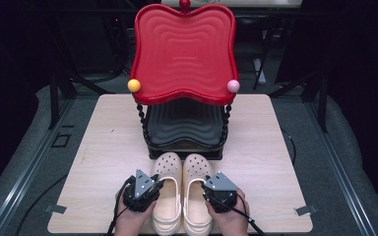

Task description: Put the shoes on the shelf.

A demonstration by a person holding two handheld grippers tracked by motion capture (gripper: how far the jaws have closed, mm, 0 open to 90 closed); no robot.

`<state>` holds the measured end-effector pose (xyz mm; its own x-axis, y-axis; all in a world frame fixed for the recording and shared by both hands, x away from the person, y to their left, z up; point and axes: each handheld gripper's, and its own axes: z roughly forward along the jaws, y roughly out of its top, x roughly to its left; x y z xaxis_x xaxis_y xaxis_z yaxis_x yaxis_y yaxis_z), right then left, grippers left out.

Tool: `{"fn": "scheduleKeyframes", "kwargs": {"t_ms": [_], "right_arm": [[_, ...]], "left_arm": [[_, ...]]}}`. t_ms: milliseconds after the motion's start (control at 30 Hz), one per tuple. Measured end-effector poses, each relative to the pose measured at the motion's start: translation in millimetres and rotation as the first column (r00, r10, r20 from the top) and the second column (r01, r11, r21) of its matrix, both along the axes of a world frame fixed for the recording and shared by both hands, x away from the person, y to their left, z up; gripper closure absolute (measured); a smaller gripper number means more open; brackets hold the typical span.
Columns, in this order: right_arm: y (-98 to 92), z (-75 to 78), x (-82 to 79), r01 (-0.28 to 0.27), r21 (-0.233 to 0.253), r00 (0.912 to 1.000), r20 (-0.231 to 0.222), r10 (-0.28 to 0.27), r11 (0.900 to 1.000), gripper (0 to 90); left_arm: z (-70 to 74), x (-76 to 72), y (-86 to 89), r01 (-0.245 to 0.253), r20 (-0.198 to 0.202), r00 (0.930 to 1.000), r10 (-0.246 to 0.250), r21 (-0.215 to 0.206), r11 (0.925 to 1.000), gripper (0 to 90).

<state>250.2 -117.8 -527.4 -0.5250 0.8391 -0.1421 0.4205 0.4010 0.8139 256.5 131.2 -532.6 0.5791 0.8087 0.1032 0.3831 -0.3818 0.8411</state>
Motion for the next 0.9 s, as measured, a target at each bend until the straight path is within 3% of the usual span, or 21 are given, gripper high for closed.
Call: {"fn": "scheduleKeyframes", "kwargs": {"t_ms": [233,533,900], "right_arm": [[1.7,1.2,-2.2,0.013,-0.008,0.9999,-0.010,-0.013,1.000,75.6],[0.7,3.2,-4.6,0.020,0.021,0.9994,-0.030,-0.019,1.000,77.2],[-11.4,12.9,-8.8,0.044,0.031,0.9990,0.002,-0.044,0.999,83.1]], "left_arm": [[0.3,-7.0,2.3,0.001,-0.004,1.0000,-0.001,-0.006,1.0000,74.6],[1.8,-8.6,2.9,0.000,-0.012,0.9999,0.000,-0.023,0.9997,76.8],[14.8,-14.6,18.5,-0.035,0.013,0.9993,0.035,-0.030,0.9990,81.2]]}}
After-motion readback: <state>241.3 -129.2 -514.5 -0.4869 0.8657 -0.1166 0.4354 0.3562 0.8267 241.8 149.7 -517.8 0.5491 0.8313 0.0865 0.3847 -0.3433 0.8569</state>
